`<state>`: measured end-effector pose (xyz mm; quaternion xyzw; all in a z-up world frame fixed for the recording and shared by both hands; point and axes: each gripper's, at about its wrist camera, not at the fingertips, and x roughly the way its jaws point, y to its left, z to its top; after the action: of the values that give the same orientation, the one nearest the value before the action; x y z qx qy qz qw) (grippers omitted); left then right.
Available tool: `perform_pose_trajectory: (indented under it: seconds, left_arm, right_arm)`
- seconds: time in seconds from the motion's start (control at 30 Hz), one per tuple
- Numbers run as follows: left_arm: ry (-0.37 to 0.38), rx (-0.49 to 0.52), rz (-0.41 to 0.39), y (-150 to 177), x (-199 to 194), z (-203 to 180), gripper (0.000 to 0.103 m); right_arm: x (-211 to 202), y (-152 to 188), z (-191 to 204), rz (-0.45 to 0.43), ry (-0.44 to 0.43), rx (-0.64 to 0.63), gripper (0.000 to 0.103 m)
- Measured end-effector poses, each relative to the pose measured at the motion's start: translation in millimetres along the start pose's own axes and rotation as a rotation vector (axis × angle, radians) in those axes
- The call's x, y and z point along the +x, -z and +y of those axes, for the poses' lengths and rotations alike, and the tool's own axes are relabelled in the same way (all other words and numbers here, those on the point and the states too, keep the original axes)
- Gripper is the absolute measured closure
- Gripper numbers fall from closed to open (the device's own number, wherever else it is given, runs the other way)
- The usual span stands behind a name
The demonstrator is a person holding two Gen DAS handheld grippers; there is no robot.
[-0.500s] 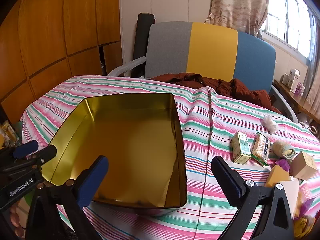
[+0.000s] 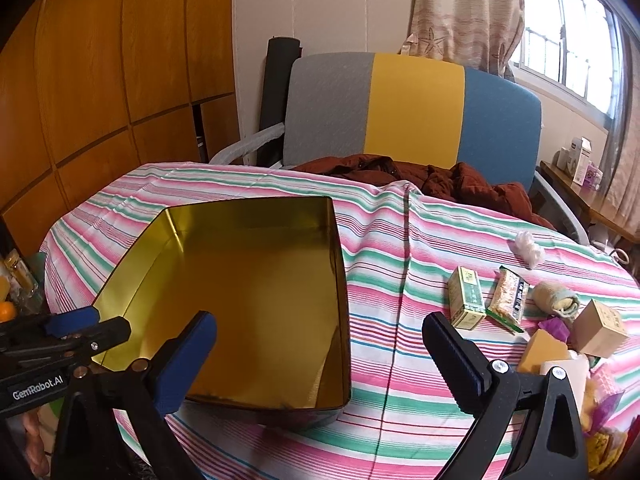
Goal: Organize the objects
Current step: 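Move the left tool from the gold tray to the white sponge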
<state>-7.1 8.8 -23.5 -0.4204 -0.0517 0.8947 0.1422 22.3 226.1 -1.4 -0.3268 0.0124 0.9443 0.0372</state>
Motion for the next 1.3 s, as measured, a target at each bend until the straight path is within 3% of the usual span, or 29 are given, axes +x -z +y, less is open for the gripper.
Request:
perform_pose_trajectory:
  seconds: [0.17,0.27,0.4,0.57,0.63,0.83,1.0,1.13,1.3]
  left_arm:
    - [0.08,0.045,0.015,1.5,3.3,-10.4,0.044]
    - [0.117,0.087,0.013,1.4,-1.2,-21.3,0.031]
    - [0.157,0.177,0.011,-1.2,-1.5,-47.3,0.025]
    - [0.264,0.261,-0.002,-7.5,-5.3,-83.6,0.021]
    - [0.32,0.283,0.004,-13.0,-4.1,-99.4,0.015]
    - [0.5,0.4,0.092,-11.8,4.3,-167.8,0.015]
    - [0.558,0.478,0.182,-0.3,22.5,-228.9,0.016]
    - [0.573,0.489,0.266,9.8,42.8,-259.6,0.017]
    - [0.597,0.476,0.34,21.8,69.0,-289.6,0.018]
  right_arm:
    - [-7.4,3.9,-20.0,0.008,0.013,0.051,0.0]
    - [-13.9,8.2,-37.8,0.01,0.05,0.076,0.0]
    - [-27.8,13.6,-69.2,0.01,0.103,0.112,0.0]
    - [-59.6,17.6,-122.0,0.01,0.181,0.163,0.0]
    - [-76.9,18.3,-146.9,0.015,0.231,0.177,0.0]
    - [-117.0,34.6,-231.6,0.018,0.429,0.307,0.0]
    - [-134.7,52.2,-291.6,-0.01,0.553,0.491,0.0]
    - [-129.5,62.6,-314.0,-0.013,0.554,0.553,0.0]
    - [-125.9,74.2,-331.5,0.009,0.446,0.657,0.0]
